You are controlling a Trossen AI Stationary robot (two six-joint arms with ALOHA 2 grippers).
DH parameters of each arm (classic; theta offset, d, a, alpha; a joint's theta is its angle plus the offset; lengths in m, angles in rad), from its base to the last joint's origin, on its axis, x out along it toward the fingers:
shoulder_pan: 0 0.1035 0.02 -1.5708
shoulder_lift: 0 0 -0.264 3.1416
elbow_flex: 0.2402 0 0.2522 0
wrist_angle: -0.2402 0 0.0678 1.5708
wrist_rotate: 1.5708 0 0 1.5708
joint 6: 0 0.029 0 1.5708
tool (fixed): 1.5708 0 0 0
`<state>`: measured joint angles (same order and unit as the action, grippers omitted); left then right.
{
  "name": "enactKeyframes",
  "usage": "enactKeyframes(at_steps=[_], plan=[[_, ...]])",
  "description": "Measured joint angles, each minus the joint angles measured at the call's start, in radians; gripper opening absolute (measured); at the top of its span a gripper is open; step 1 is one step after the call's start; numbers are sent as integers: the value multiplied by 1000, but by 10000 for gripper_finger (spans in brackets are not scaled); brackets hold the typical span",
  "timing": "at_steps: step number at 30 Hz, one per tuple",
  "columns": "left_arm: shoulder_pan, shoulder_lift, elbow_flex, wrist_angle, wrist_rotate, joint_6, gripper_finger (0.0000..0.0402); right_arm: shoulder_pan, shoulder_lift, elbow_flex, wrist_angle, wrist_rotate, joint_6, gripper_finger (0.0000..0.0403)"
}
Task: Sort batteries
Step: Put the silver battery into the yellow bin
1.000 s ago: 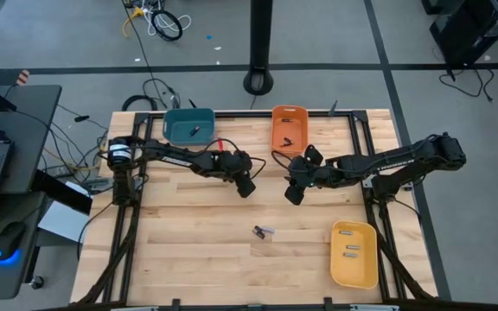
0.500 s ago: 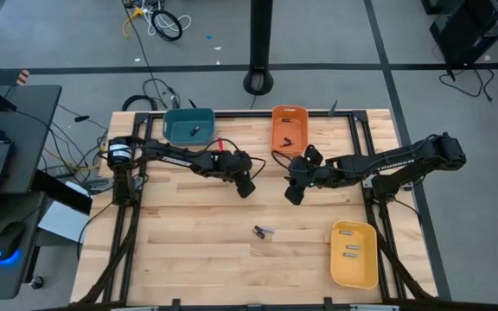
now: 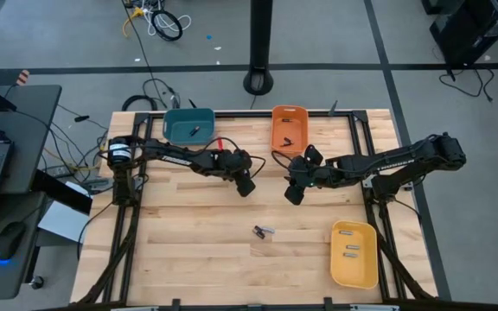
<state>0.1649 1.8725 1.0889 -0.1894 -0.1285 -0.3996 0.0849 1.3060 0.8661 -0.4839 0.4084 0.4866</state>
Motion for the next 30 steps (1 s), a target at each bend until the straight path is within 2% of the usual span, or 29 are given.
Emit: enactKeyframes(at_steps=[30], plan=[[8,51,14,29,71,50,172,6,1,0,18,0,-19,144]])
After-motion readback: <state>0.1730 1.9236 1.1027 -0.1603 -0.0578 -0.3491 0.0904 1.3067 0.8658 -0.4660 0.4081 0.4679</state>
